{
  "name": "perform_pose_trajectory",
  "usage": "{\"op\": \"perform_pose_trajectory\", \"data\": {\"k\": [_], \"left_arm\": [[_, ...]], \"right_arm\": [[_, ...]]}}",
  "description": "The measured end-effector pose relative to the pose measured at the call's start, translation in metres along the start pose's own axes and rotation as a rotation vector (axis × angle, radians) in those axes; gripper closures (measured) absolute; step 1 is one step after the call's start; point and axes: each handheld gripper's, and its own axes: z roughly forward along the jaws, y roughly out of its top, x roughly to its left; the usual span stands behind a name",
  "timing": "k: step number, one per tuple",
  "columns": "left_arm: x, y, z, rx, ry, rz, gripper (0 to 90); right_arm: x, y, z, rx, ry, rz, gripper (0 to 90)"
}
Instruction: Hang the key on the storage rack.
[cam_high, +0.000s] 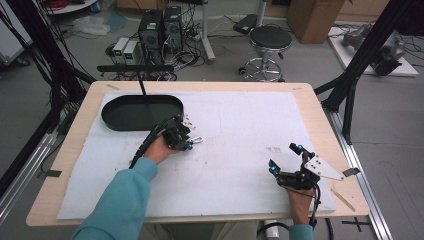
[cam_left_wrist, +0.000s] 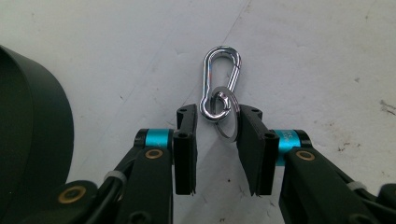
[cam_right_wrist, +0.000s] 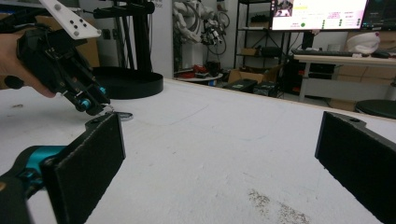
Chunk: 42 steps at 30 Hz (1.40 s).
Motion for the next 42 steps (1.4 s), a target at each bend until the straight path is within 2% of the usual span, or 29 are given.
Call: {"op": "perform_pose_trajectory", "data": {"k": [8, 18, 30, 37, 42], "left_arm": [[0.002, 0.0, -0.002, -0.009, -0.003, -0.017, 79.8], [0.002, 0.0, -0.002, -0.017, -0.002, -0.035, 84.4], [0.001, -0.001, -0.003, -0.021, -0.004, -0.033, 87.9], [0.003, -0.002, -0.007, -0.069, -0.039, -0.033, 88.1], [0.006, -0.001, -0.018, -0.134, -0.061, -0.052, 88.1]], "right_arm": [[0.0, 0.0, 0.0, -0.001, -0.001, -0.003, 0.8], [0.0, 0.0, 0.0, -0.001, -0.001, -0.003, 0.8], [0.001, 0.0, 0.0, 0.0, 0.0, 0.003, 0.8], [0.0, 0.0, 0.0, -0.004, -0.001, 0.001, 0.8], [0.001, 0.0, 0.0, -0.001, -0.001, 0.004, 0.8]]}}
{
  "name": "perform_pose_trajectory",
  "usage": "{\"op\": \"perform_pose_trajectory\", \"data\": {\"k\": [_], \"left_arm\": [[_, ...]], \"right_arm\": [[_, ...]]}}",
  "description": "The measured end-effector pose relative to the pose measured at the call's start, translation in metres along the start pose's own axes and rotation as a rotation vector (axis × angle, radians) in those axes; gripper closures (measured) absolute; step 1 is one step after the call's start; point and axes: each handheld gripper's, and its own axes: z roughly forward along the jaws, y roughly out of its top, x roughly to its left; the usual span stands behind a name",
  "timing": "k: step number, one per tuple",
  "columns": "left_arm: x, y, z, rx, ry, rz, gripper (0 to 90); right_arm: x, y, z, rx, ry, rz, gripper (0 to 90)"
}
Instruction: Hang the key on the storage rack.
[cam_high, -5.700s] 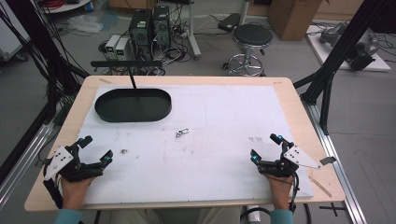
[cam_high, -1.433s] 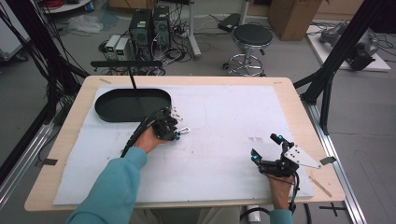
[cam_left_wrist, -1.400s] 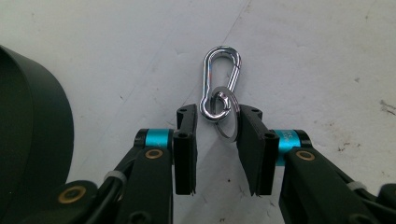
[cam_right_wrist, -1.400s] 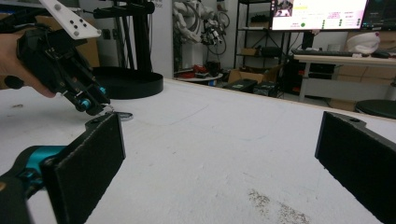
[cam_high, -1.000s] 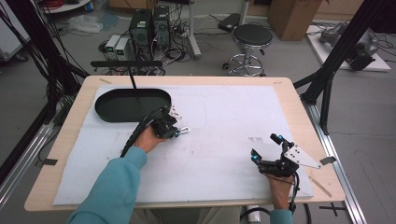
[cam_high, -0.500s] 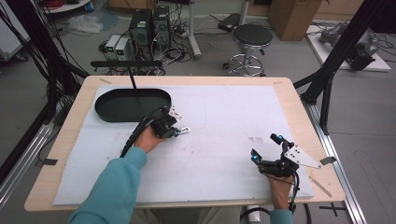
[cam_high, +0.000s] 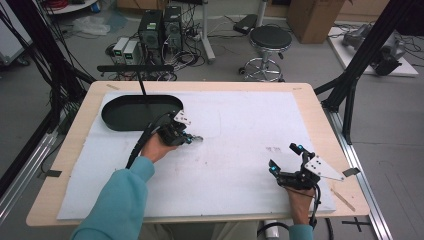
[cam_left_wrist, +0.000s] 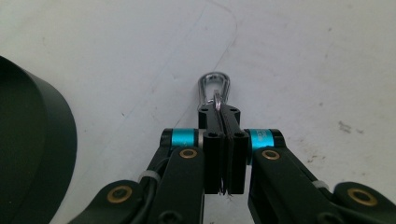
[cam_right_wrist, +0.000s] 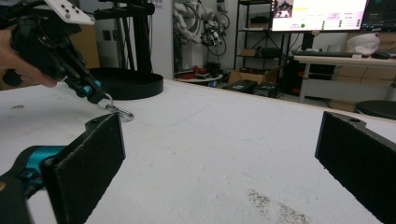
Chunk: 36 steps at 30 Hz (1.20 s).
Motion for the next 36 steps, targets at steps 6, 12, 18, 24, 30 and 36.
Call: {"op": "perform_pose_trajectory", "data": {"k": [6, 12, 18, 24, 30, 36], "left_arm": [[0.001, 0.001, -0.017, -0.069, 0.004, 0.012, 88.2], [0.003, 0.001, -0.034, -0.137, -0.002, 0.012, 88.3], [0.01, 0.0, -0.054, -0.203, 0.013, -0.011, 88.3], [0.019, -0.002, -0.075, -0.237, 0.055, -0.015, 88.3], [0.033, -0.002, -0.098, -0.234, 0.075, -0.013, 88.3], [0.046, 0.0, -0.122, -0.258, 0.104, -0.013, 88.3]], "right_arm": [[0.0, 0.0, 0.0, -0.001, 0.0, -0.005, 0.8], [0.0, 0.0, 0.0, -0.001, 0.0, -0.004, 0.8], [0.0, 0.0, 0.0, -0.001, 0.0, -0.005, 0.8], [0.0, 0.0, 0.0, -0.001, 0.0, -0.005, 0.8], [0.0, 0.0, 0.0, -0.001, 0.0, -0.004, 0.8], [0.0, 0.0, 0.0, -0.001, 0.0, -0.006, 0.8]]}}
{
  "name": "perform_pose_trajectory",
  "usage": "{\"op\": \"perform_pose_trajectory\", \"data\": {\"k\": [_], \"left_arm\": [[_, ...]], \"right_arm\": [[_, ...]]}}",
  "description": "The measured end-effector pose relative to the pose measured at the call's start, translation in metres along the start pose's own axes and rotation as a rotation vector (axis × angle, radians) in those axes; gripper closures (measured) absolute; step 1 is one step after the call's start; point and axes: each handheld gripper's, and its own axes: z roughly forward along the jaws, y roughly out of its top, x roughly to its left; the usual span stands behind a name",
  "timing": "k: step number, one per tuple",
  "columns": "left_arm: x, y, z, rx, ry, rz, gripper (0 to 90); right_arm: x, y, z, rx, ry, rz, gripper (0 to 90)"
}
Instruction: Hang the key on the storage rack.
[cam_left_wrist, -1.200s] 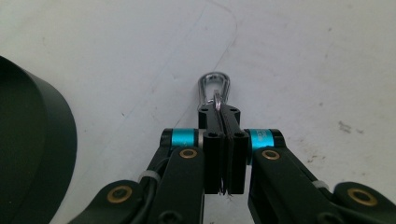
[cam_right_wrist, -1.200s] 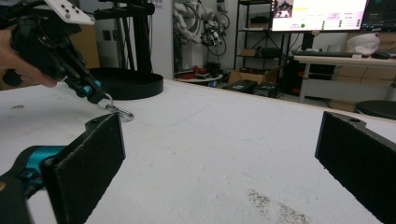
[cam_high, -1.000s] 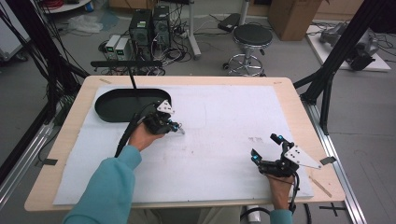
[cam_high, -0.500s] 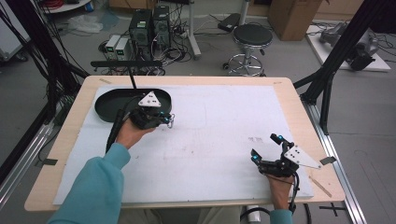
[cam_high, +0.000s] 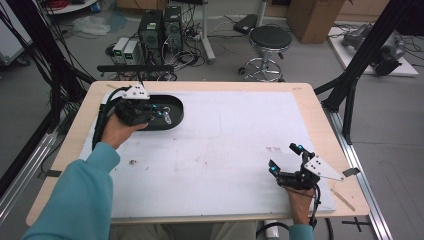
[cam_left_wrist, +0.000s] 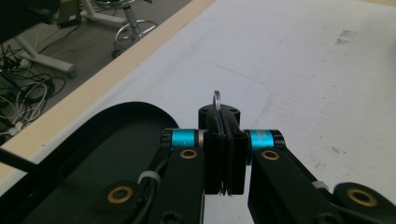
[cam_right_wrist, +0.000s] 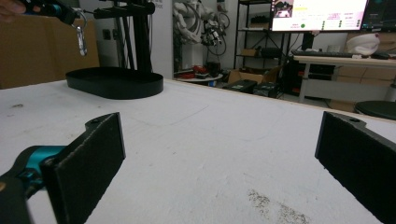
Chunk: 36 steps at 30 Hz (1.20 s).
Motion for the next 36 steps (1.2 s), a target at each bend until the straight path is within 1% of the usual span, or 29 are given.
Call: {"op": "perform_pose_trajectory", "data": {"k": [2, 6, 7, 8, 9, 12, 14, 15, 16, 20, 21, 27, 30, 32, 36], "left_arm": [[0.005, 0.003, -0.006, -0.007, 0.014, 0.005, 88.3], [0.015, 0.01, -0.018, 0.0, 0.045, 0.024, 88.2], [0.018, 0.012, -0.021, -0.009, 0.049, 0.023, 88.3], [0.021, 0.014, -0.023, -0.014, 0.049, 0.013, 88.3], [0.024, 0.017, -0.026, -0.011, 0.059, 0.019, 88.2], [0.033, 0.023, -0.032, -0.016, 0.072, 0.011, 88.2], [0.039, 0.027, -0.034, -0.009, 0.094, 0.017, 88.2], [0.042, 0.029, -0.035, -0.013, 0.101, 0.01, 88.2], [0.045, 0.03, -0.035, -0.017, 0.106, -0.004, 88.2], [0.057, 0.035, -0.035, -0.009, 0.13, -0.014, 88.2], [0.06, 0.036, -0.034, -0.012, 0.13, -0.019, 88.2], [0.074, 0.043, -0.028, 0.02, 0.146, -0.031, 88.2], [0.08, 0.047, -0.024, 0.027, 0.148, -0.039, 88.2], [0.083, 0.049, -0.021, 0.037, 0.148, -0.037, 88.2], [0.088, 0.054, -0.016, 0.04, 0.142, -0.032, 88.2]], "right_arm": [[0.0, 0.0, 0.0, 0.003, 0.0, 0.002, 0.8], [0.0, 0.0, 0.0, 0.0, 0.001, 0.0, 0.8], [0.0, 0.0, 0.0, -0.001, 0.001, 0.001, 0.8], [0.0, 0.0, 0.0, 0.0, 0.001, 0.003, 0.8], [0.0, 0.0, 0.0, 0.002, 0.001, 0.002, 0.8], [0.0, 0.0, 0.0, 0.001, -0.001, 0.0, 0.8], [0.0, 0.0, 0.0, 0.001, -0.002, 0.0, 0.8], [0.0, 0.0, 0.0, 0.001, -0.002, 0.0, 0.8], [-0.001, 0.0, 0.0, 0.001, -0.001, -0.001, 0.8], [0.0, 0.0, 0.0, 0.0, -0.001, 0.0, 0.8], [0.0, 0.0, 0.0, 0.003, 0.0, 0.002, 0.8], [0.0, 0.0, 0.0, -0.001, 0.001, 0.002, 0.8], [0.0, 0.0, 0.0, -0.001, 0.0, 0.001, 0.8], [0.0, 0.0, 0.0, -0.002, 0.0, -0.002, 0.8], [0.0, 0.0, 0.0, -0.002, -0.001, -0.003, 0.8]]}}
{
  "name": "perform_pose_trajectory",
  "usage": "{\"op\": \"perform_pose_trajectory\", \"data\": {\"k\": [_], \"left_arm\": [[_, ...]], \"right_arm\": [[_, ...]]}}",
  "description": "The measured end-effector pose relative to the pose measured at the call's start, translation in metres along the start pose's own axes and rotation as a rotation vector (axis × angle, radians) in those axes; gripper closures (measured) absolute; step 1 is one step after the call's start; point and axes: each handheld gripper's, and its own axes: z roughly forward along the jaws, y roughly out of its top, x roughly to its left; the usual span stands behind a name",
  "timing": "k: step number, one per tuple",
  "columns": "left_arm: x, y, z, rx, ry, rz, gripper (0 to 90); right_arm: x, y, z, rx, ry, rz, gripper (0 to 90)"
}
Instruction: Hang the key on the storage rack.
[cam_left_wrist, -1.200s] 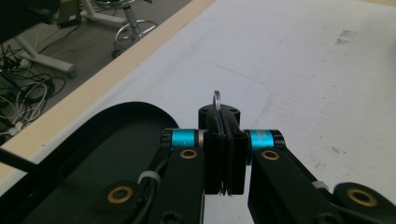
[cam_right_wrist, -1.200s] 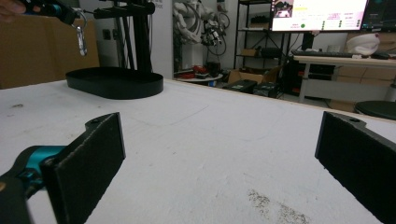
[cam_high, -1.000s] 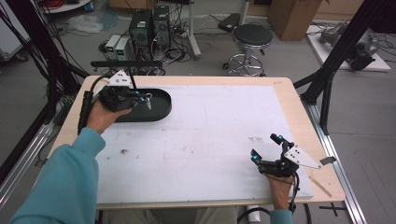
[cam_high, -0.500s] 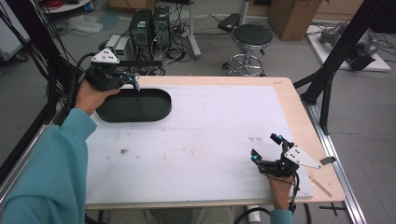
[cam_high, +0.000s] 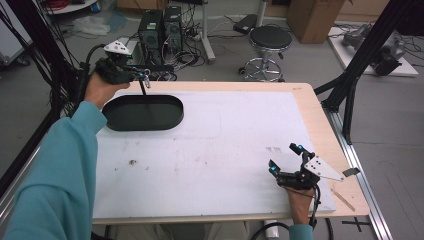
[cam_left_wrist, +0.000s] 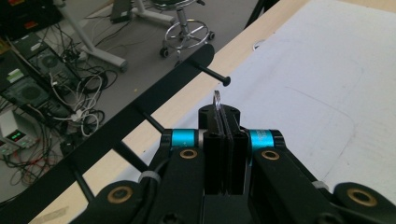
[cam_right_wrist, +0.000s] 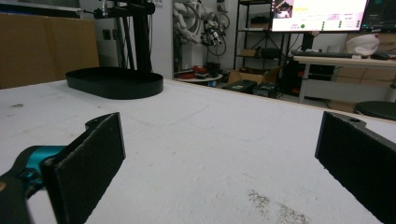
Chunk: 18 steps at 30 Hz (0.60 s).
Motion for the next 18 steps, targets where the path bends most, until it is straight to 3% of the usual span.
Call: {"op": "perform_pose_trajectory", "data": {"k": [18], "left_arm": [[0.015, -0.011, 0.018, 0.055, 0.016, -0.042, 88.2]], "right_arm": [[0.0, 0.0, 0.0, 0.001, 0.0, 0.0, 0.8]]}}
